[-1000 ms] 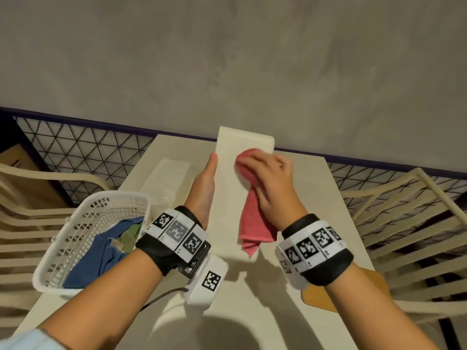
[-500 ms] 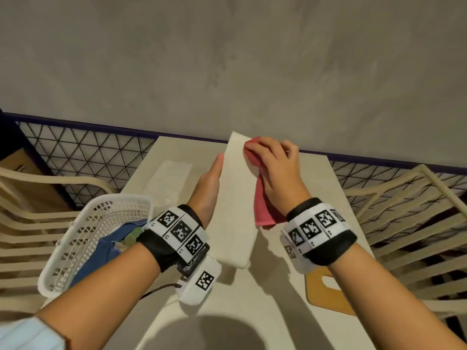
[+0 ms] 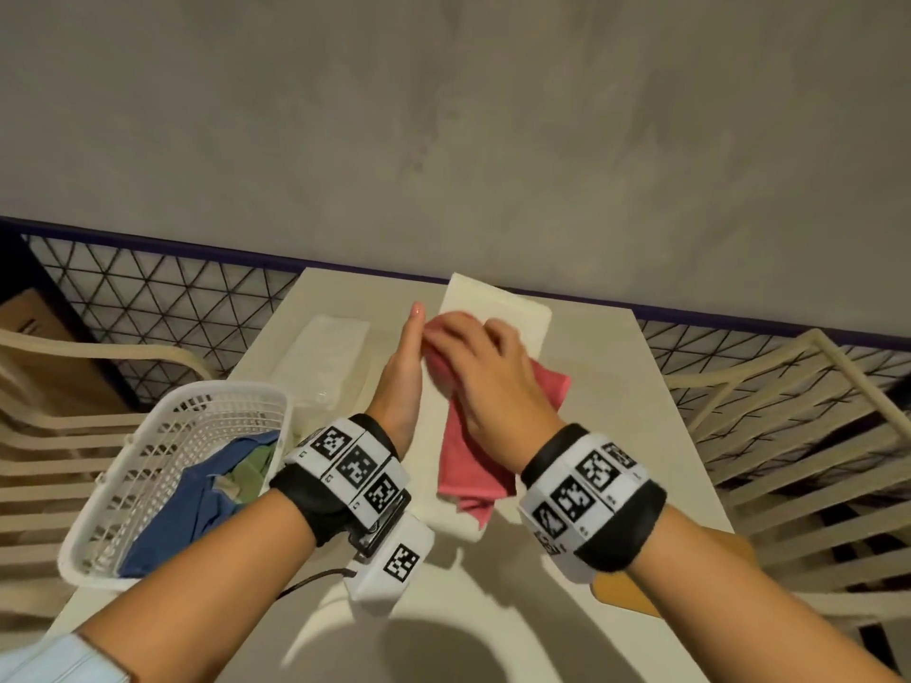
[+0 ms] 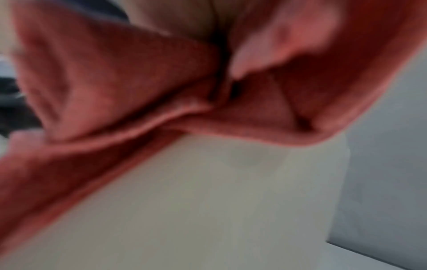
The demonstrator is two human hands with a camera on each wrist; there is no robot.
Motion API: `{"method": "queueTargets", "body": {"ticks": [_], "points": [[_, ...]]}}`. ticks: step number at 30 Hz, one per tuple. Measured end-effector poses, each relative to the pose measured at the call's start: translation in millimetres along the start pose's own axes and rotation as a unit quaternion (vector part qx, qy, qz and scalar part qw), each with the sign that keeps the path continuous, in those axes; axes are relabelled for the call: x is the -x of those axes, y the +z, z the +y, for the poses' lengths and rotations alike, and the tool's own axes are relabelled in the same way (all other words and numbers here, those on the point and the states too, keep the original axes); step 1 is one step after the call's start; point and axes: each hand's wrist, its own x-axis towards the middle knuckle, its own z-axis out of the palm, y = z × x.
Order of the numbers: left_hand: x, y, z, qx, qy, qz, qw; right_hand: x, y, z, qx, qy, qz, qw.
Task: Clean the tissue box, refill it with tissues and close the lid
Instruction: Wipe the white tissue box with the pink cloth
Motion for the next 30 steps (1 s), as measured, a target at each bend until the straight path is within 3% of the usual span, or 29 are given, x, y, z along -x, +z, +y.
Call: {"method": "queueTargets", "body": {"ticks": [2, 5, 6, 11, 15, 18, 22, 24, 26, 27, 30], "points": [[-1, -2, -3, 0.006, -0.017, -0.007, 1.0, -1, -4, 12, -0.004, -0.015, -0.005, 1.0], [-3, -5, -12, 0.032, -0.075, -0.049, 0.995, -12, -11, 32, -0.027, 0.087, 0.086, 0.992], [-2, -3, -10, 0.038, -0.08, -0.053, 0.995, -12, -9, 33, -0.022, 0.092, 0.099, 0.991], [-10, -4, -8, 0.092, -0.095, -0.058, 0.989, 35, 34, 5, 0.003, -0.023, -0.013, 1.0], [-15, -5, -2, 0.123, -0.099, -0.042, 0.987, 56, 35, 12, 0.003, -0.07, 0.003, 0.998], [-15, 4, 1, 0.116, -0.083, -0.015, 0.99, 36, 22, 24, -0.015, 0.026, 0.056, 0.998], [-32, 5, -26, 0.058, -0.063, -0.013, 0.996, 3, 3, 37, -0.155, 0.168, 0.213, 0.95], [-34, 2, -33, 0.036, -0.078, -0.019, 0.996, -7, -11, 42, -0.294, 0.217, 0.25, 0.897], [-24, 2, -25, 0.014, -0.099, -0.032, 0.994, -7, -26, 45, -0.445, 0.255, 0.247, 0.822], [-15, 3, -15, -0.001, -0.112, -0.041, 0.993, -3, -31, 48, -0.479, 0.259, 0.235, 0.805], [-2, 2, 7, -0.019, -0.137, -0.091, 0.986, 17, -34, 53, -0.459, 0.228, 0.153, 0.845]]}}
